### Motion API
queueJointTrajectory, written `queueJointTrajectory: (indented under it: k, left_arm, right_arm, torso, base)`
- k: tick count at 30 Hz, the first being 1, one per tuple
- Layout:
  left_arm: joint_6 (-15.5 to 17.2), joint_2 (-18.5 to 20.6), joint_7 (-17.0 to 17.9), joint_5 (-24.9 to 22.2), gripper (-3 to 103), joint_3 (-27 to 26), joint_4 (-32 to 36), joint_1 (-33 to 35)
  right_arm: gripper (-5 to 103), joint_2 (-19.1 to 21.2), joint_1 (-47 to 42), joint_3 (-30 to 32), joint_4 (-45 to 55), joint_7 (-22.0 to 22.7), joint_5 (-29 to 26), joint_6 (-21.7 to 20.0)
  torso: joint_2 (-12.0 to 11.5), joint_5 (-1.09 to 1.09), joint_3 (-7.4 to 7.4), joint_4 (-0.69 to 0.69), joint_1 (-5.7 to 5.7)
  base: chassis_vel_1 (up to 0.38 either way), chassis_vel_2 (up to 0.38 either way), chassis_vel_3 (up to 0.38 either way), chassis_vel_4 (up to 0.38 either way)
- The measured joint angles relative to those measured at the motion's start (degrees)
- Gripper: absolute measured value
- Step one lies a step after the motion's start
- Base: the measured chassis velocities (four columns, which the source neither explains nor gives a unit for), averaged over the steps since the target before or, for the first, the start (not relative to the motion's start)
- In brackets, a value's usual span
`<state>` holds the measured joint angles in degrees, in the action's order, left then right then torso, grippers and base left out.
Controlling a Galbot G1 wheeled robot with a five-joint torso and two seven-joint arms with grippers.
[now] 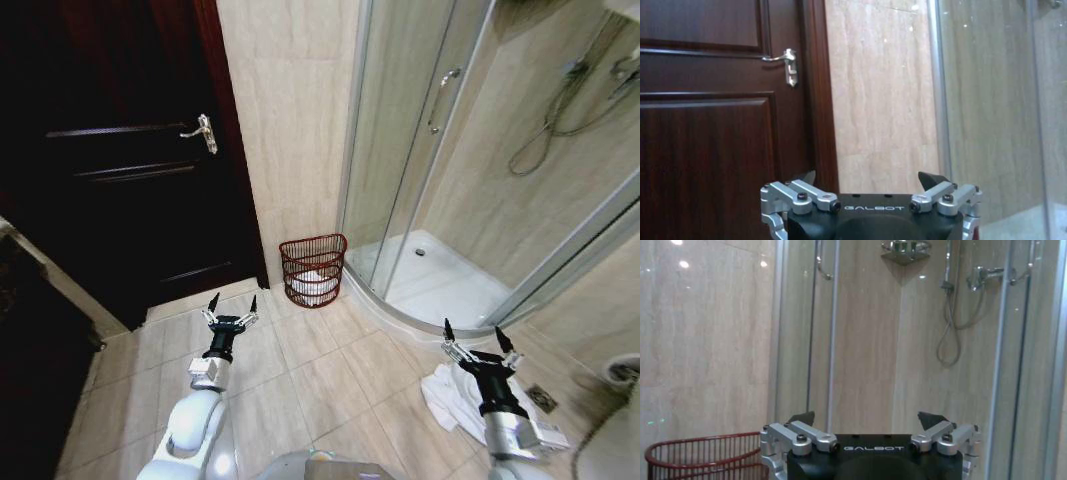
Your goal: Discard the used towel into the hamper.
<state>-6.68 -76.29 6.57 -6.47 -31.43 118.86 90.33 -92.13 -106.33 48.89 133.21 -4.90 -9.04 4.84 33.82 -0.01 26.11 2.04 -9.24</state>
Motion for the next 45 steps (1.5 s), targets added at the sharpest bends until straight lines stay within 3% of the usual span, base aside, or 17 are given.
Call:
queueJointTrajectory:
  k: [13,16,27,33,36,45]
  left_arm:
    - [-0.90,-0.01,-0.06,0.34,100,0.46,-0.38,0.58]
    - [-0.92,-0.05,-0.10,0.35,100,0.70,-0.39,0.58]
    - [-1.27,-0.10,-0.93,-1.53,100,2.65,0.07,0.27]
    - [0.11,0.12,-1.06,-2.04,100,3.00,1.10,-0.65]
    - [0.70,0.13,-1.07,-1.99,100,3.18,1.56,-0.82]
    - [1.56,0.20,-0.82,-0.91,100,3.80,1.90,-1.65]
  right_arm:
    - [100,0.00,-0.16,0.16,-0.51,0.00,-0.05,0.77]
    - [100,0.00,0.04,0.21,-0.61,-0.01,-0.03,0.77]
    - [100,0.00,1.22,0.18,-1.67,1.40,0.09,1.49]
    - [100,-0.01,1.65,0.62,-1.62,1.95,0.27,1.89]
    - [100,-0.01,1.62,0.75,-1.18,2.03,0.27,1.95]
    - [100,0.00,1.14,1.25,0.64,2.18,0.09,1.96]
  torso:
    - [0.01,0.03,0.00,0.02,0.00]
    - [0.00,0.00,0.01,-0.04,-0.01]
    - [0.03,0.01,0.01,0.04,-0.01]
    - [1.20,0.00,0.65,-0.02,-0.54]
    - [2.00,0.02,1.13,0.04,-0.87]
    - [4.52,0.01,2.63,0.02,-1.89]
  base:
    - [-0.198,-0.289,0.199,0.295]
    - [-0.221,-0.294,0.215,0.266]
    - [-0.064,-0.087,0.089,0.062]
    - [0.010,0.081,-0.097,-0.005]
    - [-0.009,0.007,-0.023,-0.008]
    - [-0.013,-0.008,0.003,-0.003]
